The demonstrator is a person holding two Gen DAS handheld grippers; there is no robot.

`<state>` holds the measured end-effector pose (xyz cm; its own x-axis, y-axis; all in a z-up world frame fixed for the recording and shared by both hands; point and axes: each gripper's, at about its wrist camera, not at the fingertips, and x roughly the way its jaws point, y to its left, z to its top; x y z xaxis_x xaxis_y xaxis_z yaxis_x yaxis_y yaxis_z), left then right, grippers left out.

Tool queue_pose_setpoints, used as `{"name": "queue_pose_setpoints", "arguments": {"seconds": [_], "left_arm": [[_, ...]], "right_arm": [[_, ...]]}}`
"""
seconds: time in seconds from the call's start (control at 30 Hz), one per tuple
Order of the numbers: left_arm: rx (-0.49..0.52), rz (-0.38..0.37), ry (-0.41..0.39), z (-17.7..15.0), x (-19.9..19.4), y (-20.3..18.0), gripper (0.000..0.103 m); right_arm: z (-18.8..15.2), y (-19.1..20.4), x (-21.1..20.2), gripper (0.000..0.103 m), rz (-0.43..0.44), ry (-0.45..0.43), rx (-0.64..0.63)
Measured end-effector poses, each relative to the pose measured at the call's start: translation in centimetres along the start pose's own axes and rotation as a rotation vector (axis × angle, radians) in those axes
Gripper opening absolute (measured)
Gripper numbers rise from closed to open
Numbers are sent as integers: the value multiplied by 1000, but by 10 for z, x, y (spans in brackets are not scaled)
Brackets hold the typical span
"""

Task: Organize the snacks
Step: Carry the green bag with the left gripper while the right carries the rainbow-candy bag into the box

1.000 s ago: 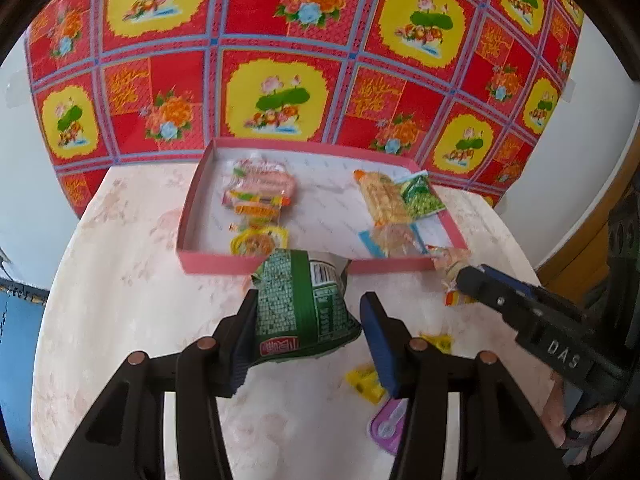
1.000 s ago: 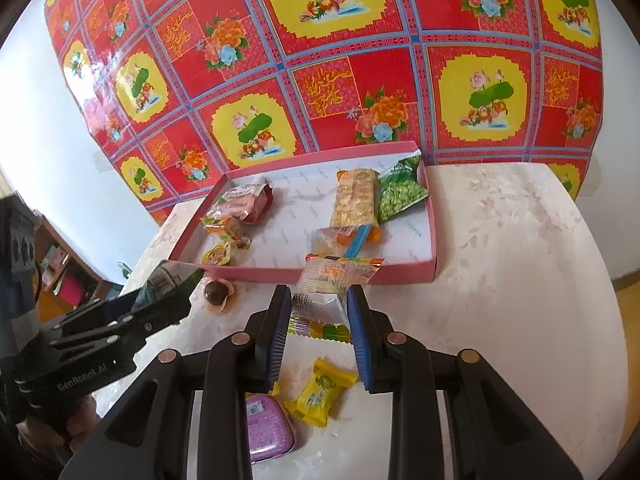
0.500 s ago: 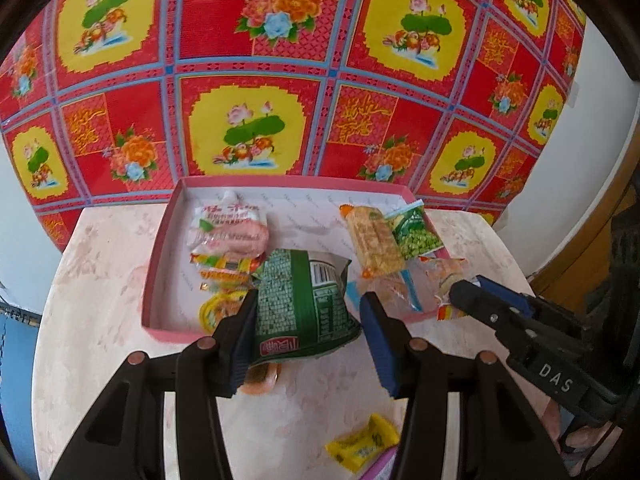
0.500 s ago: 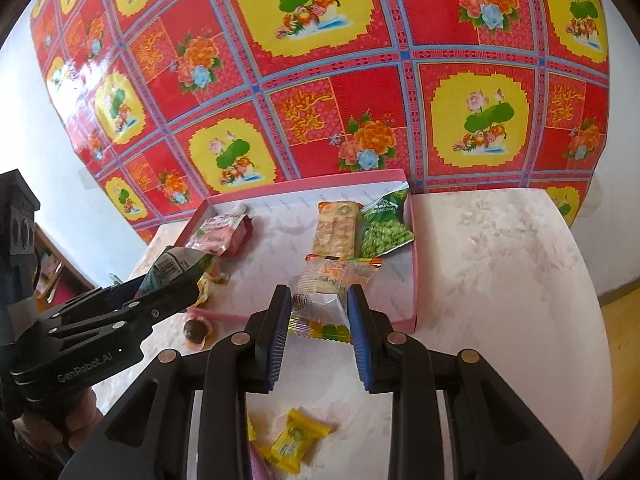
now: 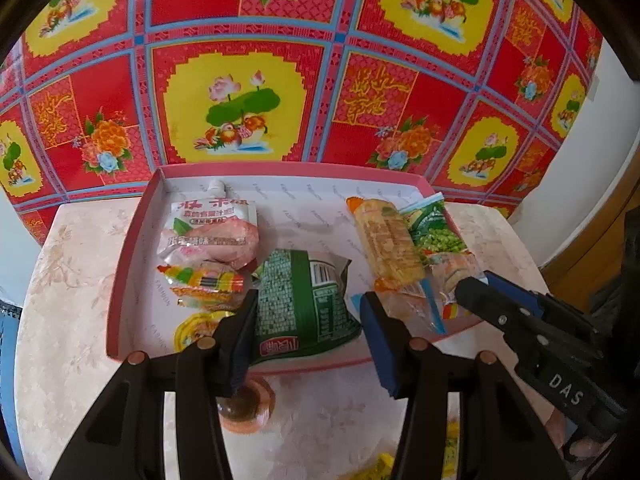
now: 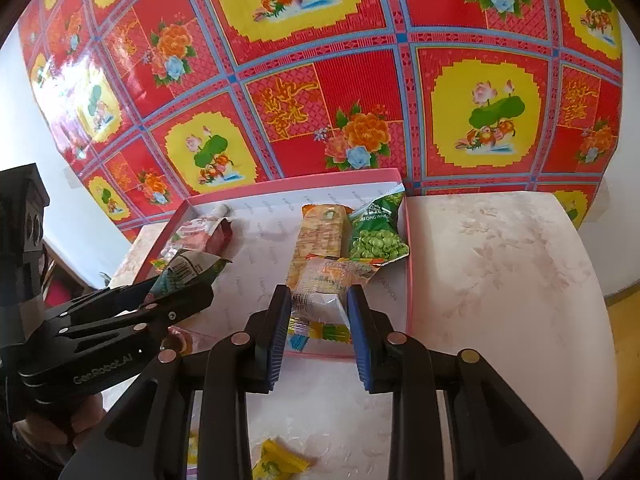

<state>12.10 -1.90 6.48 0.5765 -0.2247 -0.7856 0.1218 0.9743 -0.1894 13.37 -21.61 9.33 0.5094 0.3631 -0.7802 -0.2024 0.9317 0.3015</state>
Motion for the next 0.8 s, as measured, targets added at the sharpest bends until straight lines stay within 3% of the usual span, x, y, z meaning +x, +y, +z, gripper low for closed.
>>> {"name": "queue_pose_setpoints", "arguments": {"seconds": [0.8], "left_arm": [[-31, 48, 30, 20, 50, -9, 53]], "right_arm": [[8, -18, 27, 30, 43, 27, -25]]}}
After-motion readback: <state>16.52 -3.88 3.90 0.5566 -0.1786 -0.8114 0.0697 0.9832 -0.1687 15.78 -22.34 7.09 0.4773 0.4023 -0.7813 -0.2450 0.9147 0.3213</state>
